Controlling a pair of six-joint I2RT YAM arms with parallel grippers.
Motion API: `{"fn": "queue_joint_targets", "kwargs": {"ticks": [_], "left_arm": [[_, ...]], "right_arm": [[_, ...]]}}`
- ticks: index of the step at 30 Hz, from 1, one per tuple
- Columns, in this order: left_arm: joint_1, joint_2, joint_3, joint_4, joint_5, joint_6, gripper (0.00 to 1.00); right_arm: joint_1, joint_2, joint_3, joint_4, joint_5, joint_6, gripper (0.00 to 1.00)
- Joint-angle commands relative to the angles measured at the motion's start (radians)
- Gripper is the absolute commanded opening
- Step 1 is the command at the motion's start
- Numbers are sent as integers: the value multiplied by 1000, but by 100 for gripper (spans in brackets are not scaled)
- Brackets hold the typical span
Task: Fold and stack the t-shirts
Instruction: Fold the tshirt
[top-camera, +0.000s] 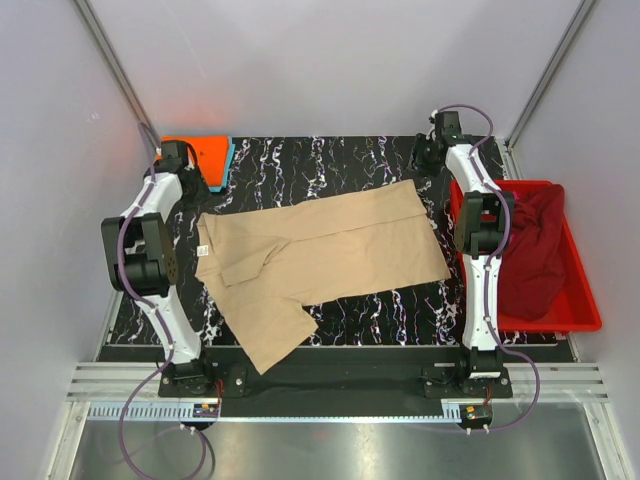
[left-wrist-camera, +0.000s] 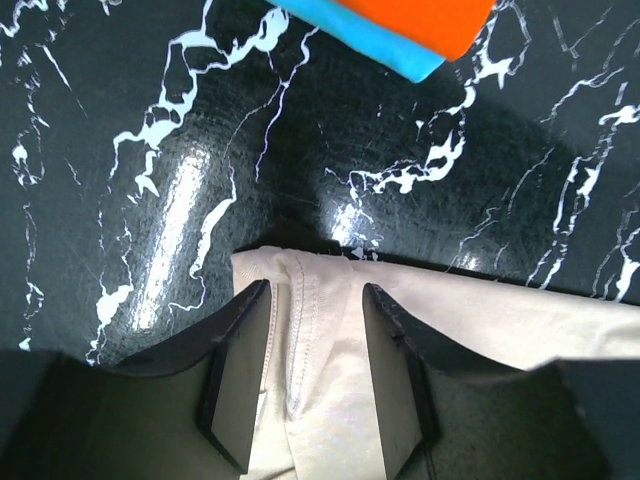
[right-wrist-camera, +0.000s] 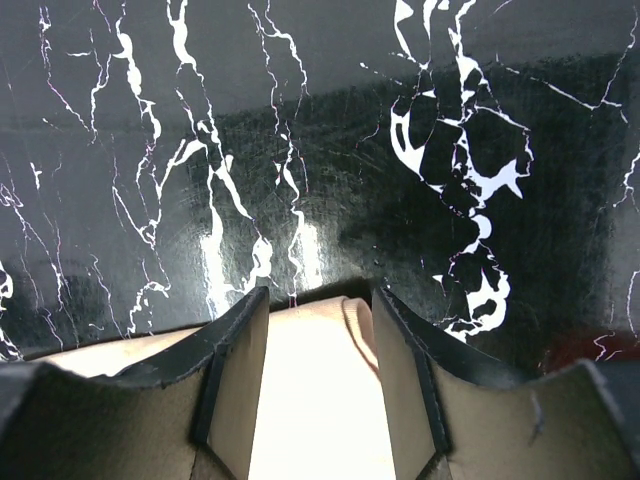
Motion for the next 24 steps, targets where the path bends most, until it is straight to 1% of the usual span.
{"fn": "queue_joint_targets", "kwargs": {"ticks": [1,11,14,15,16,19,21,22,24], "left_arm": [[3,32,55,-23,-30,-11,47],[3,78,51,-23,-33,-11,46],[3,87,49,-22,-39,1,42],[3,87,46,-22,-40,7,37],[3,87,46,-19,-40,7,37],[3,89,40,-13,-43,12,32],[3,87,35,-13,-45,13,30],[3,86,32,-11,-45,15,27],[3,83,32,-11,-48,16,25]], "right_arm": [[-10,7,45,-1,-7,-19,53],[-13,13,49,-2,-10,-21,54],[-15,17,49,-7,-14,-21,54],[-15,25,49,-15,-21,-22,54],[-15,25,49,-15,-21,-22,54],[-13,31,46,-16,-24,-30,54],[-15,36,49,-18,-29,-32,53],[-13,37,49,-15,-35,-30,53],[-15,43,56,-10,-50,-27,50]]}}
